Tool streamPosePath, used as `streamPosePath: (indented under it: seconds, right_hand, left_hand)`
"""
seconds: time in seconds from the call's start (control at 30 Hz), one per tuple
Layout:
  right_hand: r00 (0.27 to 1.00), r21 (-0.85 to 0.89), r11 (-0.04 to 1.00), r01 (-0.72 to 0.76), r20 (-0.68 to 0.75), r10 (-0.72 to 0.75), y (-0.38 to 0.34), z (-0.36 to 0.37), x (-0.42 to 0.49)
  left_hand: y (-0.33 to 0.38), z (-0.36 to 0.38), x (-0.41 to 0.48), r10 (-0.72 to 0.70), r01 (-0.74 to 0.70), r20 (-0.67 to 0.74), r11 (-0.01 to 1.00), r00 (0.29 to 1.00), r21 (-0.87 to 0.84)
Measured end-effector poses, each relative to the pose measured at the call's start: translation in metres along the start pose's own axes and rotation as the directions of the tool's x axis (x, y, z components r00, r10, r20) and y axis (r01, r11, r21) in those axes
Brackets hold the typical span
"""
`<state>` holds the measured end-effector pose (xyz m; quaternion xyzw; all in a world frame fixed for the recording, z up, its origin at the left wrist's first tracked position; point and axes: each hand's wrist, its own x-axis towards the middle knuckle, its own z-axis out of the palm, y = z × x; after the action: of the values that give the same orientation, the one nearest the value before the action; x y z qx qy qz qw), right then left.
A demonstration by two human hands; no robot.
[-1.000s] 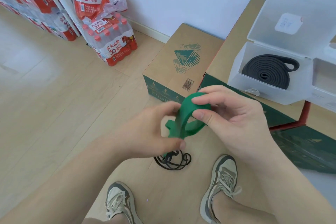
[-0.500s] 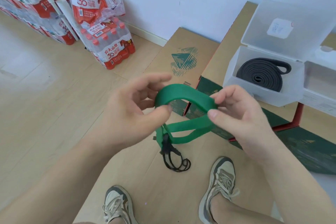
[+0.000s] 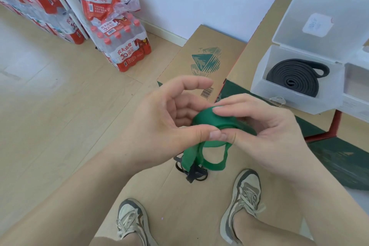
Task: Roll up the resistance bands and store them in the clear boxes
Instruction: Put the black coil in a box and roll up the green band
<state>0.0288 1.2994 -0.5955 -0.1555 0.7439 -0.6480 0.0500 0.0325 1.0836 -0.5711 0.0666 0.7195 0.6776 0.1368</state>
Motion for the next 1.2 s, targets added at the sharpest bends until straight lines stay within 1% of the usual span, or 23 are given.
streamPosePath:
  seconds: [0.07, 0.1, 0.2, 0.27, 0.33, 0.37, 0.43, 0.5, 0.53, 0.57, 0.63, 0.73, 0.83, 0.9, 0.97, 1.03, 1.1, 1.13, 1.2]
  right_hand:
    - [1.000, -0.005, 1.000, 0.022, -0.016, -0.022, -0.001, 0.003, -0.001]
    - [0.999, -0.015, 0.999, 0.030, -0.036, -0.030, -0.001, 0.004, -0.002]
    - [0.990, -0.011, 0.999, 0.042, -0.137, -0.043, 0.001, 0.006, 0.000]
    - [0.981, 0.024, 0.999, 0.035, -0.193, -0.030, 0.001, 0.007, 0.001]
    - [0.968, 0.095, 0.995, 0.010, -0.251, 0.014, -0.004, 0.007, 0.002]
    - [0.959, 0.140, 0.990, -0.005, -0.281, 0.045, -0.005, 0.005, 0.002]
    - [0.935, 0.216, 0.976, -0.038, -0.337, 0.111, -0.007, -0.002, 0.003]
    - [0.922, 0.206, 0.976, -0.075, -0.358, 0.147, -0.002, -0.016, 0.004]
    - [0.924, 0.182, 0.977, -0.108, -0.345, 0.166, 0.002, -0.022, 0.004]
    - [0.932, 0.163, 0.976, -0.142, -0.309, 0.188, 0.005, -0.025, 0.003]
    - [0.957, 0.131, 0.971, -0.202, -0.184, 0.224, 0.011, -0.025, 0.002]
    - [0.974, 0.047, 0.973, -0.226, -0.004, 0.227, 0.016, -0.017, 0.001]
    - [0.979, 0.005, 0.982, -0.188, 0.087, 0.187, 0.013, -0.007, 0.005]
    - [0.984, 0.065, 0.985, -0.160, 0.093, 0.154, 0.010, -0.001, 0.005]
    - [0.991, 0.110, 0.985, -0.130, 0.056, 0.124, 0.008, 0.001, 0.005]
    - [0.992, 0.143, 0.982, -0.120, -0.007, 0.123, 0.008, 0.000, 0.004]
    - [0.990, 0.171, 0.979, -0.109, -0.065, 0.122, 0.005, -0.001, 0.005]
    - [0.991, 0.152, 0.985, -0.083, -0.090, 0.098, 0.005, -0.001, 0.005]
    - [0.991, 0.084, 0.996, -0.039, -0.122, 0.049, 0.003, 0.004, 0.004]
  left_hand:
    - [-0.005, -0.003, 0.001, -0.038, 0.038, 0.032, 0.999, 0.999, -0.004]
    - [-0.007, -0.004, 0.001, -0.057, 0.055, 0.056, 0.998, 0.997, 0.030]
    - [-0.019, -0.002, -0.001, -0.155, 0.105, 0.168, 0.957, 0.974, 0.272]
    - [-0.031, 0.003, -0.001, -0.236, 0.141, 0.176, 0.892, 0.956, 0.429]
    - [-0.039, 0.004, 0.000, -0.275, 0.167, 0.157, 0.856, 0.948, 0.488]
    - [-0.040, 0.003, 0.001, -0.262, 0.170, 0.131, 0.860, 0.956, 0.481]
    - [-0.040, -0.004, 0.003, -0.188, 0.145, 0.054, 0.884, 0.981, 0.445]
    - [-0.032, -0.011, 0.005, -0.098, 0.097, -0.017, 0.921, 0.995, 0.378]
    - [-0.026, -0.014, 0.006, -0.058, 0.070, -0.045, 0.942, 0.997, 0.328]
    - [-0.020, -0.015, 0.005, -0.024, 0.044, -0.076, 0.962, 0.997, 0.270]
    - [-0.010, -0.013, 0.004, 0.030, -0.010, -0.130, 0.988, 0.991, 0.155]
    - [0.001, -0.007, 0.002, 0.098, -0.087, -0.185, 0.994, 0.978, 0.065]
    - [0.007, 0.002, -0.003, 0.128, -0.113, -0.161, 0.989, 0.979, 0.100]
    - [0.008, 0.010, -0.007, 0.157, -0.133, -0.126, 0.975, 0.980, 0.180]
    - [0.008, 0.014, -0.008, 0.196, -0.164, -0.107, 0.954, 0.975, 0.250]
    - [0.006, 0.014, -0.008, 0.187, -0.155, -0.103, 0.952, 0.977, 0.264]
    - [0.003, 0.011, -0.006, 0.142, -0.113, -0.104, 0.963, 0.984, 0.243]
    - [0.002, 0.010, -0.004, 0.106, -0.082, -0.092, 0.969, 0.990, 0.233]
    - [-0.003, 0.009, -0.001, 0.008, -0.002, -0.021, 0.968, 1.000, 0.251]
